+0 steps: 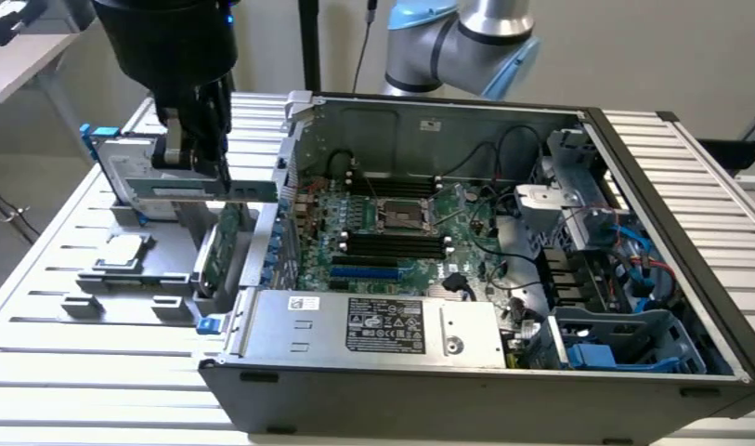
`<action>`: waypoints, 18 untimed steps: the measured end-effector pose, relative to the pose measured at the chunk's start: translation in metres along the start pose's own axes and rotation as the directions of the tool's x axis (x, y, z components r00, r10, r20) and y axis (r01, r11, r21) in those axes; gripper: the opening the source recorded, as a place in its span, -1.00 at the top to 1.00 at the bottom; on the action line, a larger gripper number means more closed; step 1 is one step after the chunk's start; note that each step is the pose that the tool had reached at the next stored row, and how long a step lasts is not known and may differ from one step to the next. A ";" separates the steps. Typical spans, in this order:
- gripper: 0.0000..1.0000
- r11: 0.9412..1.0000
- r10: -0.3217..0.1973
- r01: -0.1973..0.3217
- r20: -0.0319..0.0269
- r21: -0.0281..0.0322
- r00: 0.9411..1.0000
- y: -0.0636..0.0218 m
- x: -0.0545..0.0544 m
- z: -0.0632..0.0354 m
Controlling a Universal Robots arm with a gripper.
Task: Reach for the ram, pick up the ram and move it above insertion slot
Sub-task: 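Pick up the ram and move it above insertion slot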
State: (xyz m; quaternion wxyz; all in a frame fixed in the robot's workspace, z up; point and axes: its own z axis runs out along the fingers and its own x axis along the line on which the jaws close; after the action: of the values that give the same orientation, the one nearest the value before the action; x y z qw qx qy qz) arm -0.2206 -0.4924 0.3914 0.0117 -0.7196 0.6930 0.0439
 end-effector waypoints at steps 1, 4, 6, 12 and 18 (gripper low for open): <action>0.74 1.000 0.000 0.000 0.001 0.000 1.000 -0.0046 0.000 -0.0002; 0.74 1.000 0.000 0.000 0.002 0.000 1.000 -0.0181 -0.001 -0.0007; 0.74 1.000 0.000 0.000 0.002 0.000 1.000 -0.0275 -0.002 -0.0009; 0.74 1.000 0.000 0.000 0.002 -0.001 1.000 -0.0548 -0.007 0.0029; 0.74 1.000 0.000 0.000 0.002 -0.001 1.000 -0.0792 -0.020 0.0122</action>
State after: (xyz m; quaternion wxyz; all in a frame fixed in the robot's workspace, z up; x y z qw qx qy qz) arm -0.1429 -0.4687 0.3774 0.0121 -0.7195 0.6929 0.0452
